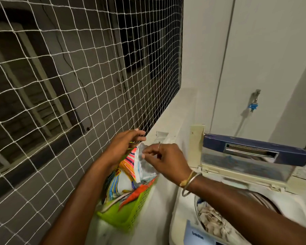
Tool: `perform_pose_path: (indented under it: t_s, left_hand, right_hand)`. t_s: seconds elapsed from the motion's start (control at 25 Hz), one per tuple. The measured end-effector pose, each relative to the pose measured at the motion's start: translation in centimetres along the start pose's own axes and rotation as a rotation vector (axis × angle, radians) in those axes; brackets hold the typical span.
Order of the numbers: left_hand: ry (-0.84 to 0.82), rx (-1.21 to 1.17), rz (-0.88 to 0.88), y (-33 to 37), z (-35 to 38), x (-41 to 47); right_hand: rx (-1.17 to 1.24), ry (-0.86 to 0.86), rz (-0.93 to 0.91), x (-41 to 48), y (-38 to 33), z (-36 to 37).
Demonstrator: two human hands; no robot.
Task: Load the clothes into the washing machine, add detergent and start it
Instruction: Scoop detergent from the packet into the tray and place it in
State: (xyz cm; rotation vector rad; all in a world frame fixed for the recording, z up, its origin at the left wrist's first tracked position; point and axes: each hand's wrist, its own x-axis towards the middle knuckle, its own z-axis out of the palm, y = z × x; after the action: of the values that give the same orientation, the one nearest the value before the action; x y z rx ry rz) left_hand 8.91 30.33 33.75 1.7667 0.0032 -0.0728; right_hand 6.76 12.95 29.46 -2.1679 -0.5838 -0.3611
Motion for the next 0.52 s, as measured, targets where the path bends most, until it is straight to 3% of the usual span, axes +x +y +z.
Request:
perform_pose_path:
  t_s: [0.08,0.2,0.36,0.52]
  left_hand:
    - [0.004,0.003,-0.005,0.0,-0.1,-0.2]
    - [0.004,0.005,-0.004,-0.1,-0.3,-0.5]
    - [0.006,0.017,-0.001,-0.1,-0.5,-0.8]
    - [0.01,0.032,-0.001,0.1,-0.5,-0.8]
  right_hand:
    - [-0.215,-0.012,-0.085,-0.5,-0.5,1.3]
    - [-0.239,-0.044,-0.141,-0.2,-1.4,1.8]
    - [-0.021,-0.123,-0.022,0.4,-1.9,1.0]
    - [0.39,-0.067,0.343,1.6,-1.2,-1.1]
